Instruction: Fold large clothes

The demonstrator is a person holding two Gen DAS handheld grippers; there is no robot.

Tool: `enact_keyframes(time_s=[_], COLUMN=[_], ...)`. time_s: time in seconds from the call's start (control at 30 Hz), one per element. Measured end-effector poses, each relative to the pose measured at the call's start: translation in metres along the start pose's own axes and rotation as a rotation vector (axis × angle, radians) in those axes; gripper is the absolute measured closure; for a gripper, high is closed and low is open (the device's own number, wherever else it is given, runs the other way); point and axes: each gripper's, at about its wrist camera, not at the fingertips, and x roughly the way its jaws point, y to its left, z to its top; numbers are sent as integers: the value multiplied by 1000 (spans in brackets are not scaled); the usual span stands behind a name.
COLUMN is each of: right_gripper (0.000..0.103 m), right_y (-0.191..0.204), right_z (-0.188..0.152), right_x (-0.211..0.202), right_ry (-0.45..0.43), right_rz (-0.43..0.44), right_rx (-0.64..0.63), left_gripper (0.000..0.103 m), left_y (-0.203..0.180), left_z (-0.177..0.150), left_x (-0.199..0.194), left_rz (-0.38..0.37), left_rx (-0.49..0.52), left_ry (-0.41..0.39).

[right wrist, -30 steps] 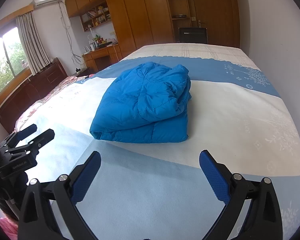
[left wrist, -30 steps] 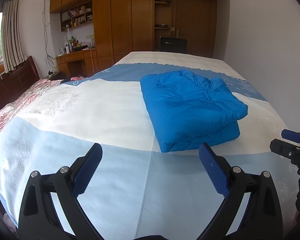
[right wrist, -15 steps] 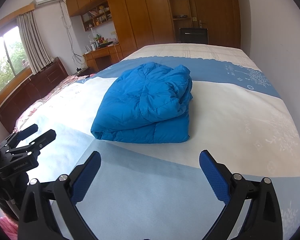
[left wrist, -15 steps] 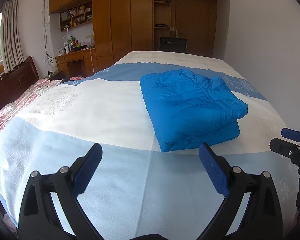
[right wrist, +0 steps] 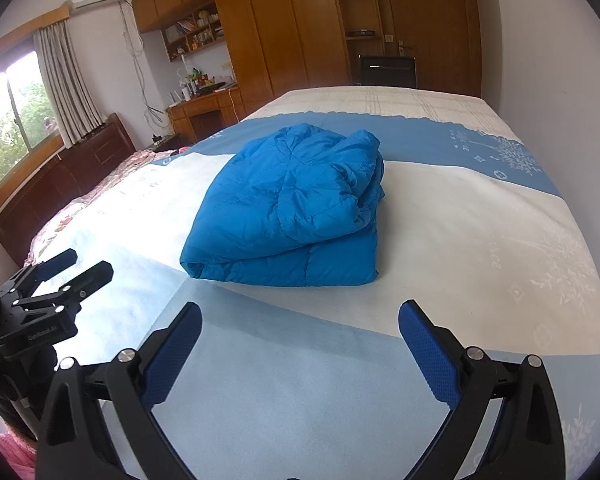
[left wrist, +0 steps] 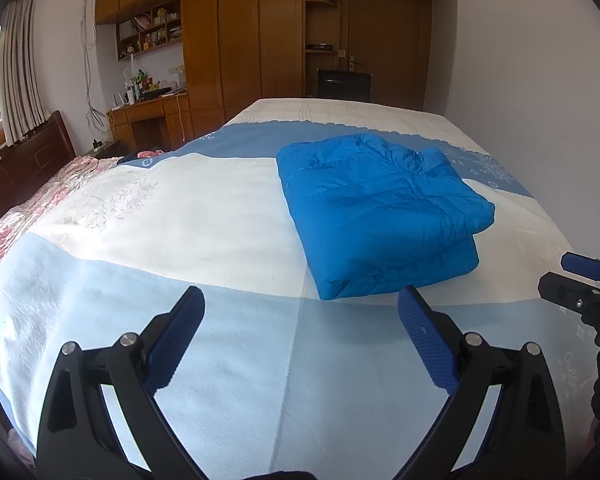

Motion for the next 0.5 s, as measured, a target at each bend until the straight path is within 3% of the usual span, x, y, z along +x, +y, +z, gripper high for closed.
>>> enact_keyframes(time_s=[0.5], right_gripper=[4], right_y=[-3], right_z=[0], right_x=[2], right_ry=[8], right_rz=[-1], right_rx=[9], left_gripper=[7], left_y=[6], left_z=[1], left_x=[3], left_rz=[-2], left_rx=[-7], left_ry=[11])
